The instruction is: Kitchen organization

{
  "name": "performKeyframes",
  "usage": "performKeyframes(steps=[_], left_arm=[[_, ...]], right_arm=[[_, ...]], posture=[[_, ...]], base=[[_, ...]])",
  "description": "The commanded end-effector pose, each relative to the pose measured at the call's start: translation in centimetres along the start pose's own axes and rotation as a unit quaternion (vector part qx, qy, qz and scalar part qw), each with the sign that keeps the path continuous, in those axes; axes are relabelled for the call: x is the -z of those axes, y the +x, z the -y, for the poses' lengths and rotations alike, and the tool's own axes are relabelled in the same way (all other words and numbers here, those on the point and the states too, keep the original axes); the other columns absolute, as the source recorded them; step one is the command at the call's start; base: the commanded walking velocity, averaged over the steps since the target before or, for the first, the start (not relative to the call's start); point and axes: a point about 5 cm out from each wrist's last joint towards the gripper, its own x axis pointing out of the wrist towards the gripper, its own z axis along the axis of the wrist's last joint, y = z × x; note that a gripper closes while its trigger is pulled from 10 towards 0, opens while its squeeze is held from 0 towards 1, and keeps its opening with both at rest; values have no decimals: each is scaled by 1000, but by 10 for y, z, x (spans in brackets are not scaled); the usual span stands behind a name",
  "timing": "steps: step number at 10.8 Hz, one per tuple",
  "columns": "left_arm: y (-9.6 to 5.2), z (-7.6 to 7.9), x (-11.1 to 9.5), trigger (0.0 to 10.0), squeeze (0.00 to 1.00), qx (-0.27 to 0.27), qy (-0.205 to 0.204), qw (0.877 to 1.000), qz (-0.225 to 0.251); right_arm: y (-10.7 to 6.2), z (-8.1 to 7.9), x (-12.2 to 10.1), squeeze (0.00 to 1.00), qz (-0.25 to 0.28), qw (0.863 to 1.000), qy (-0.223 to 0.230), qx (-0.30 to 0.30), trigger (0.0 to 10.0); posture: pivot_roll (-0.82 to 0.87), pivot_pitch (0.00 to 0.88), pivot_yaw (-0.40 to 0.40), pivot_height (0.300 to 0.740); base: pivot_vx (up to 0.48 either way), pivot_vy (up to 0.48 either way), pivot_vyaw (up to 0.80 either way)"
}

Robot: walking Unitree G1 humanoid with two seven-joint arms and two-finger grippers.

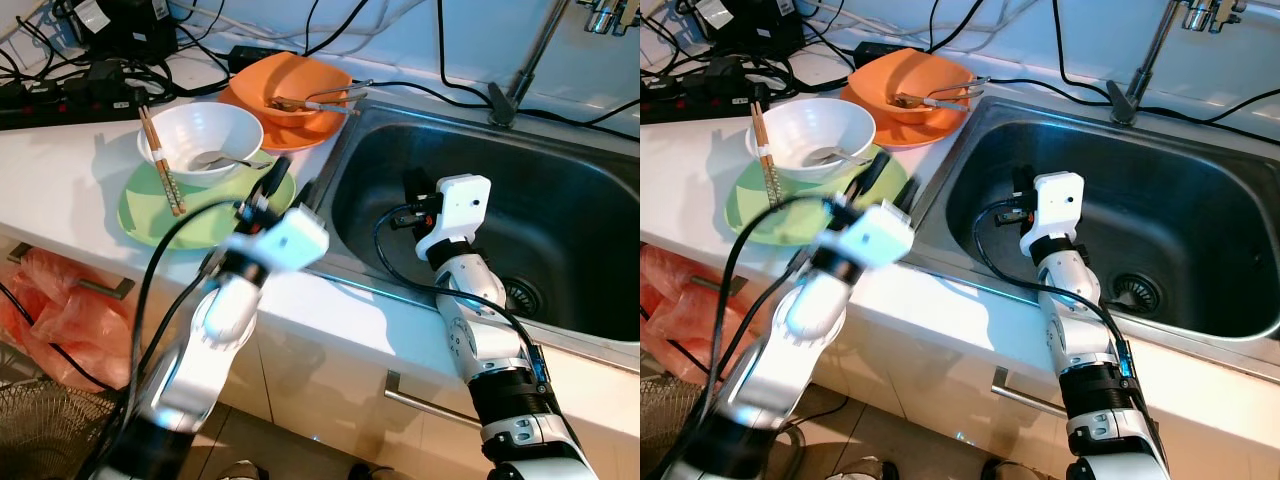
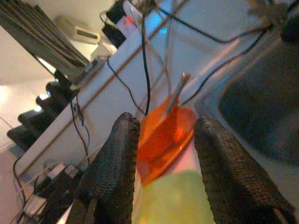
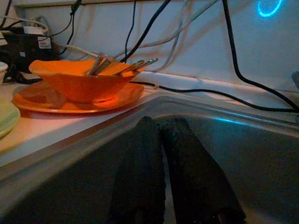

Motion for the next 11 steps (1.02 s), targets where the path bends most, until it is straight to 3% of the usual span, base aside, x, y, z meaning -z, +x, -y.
performKeyframes(steps=[1,11], left_arm=[[0,-4,-4,10000,0,-13,13,1000,7],[0,-16,5,10000,0,-49,48,997,-29]], right_arm=[[0,2,1,0,-1,1000,5,4,10000],[1,-2,2,0,-1,1000,11,-9,10000]], posture=[[82,96,-53,740],[85,86,-60,740]], base=[[0,0,0],[0,0,0]])
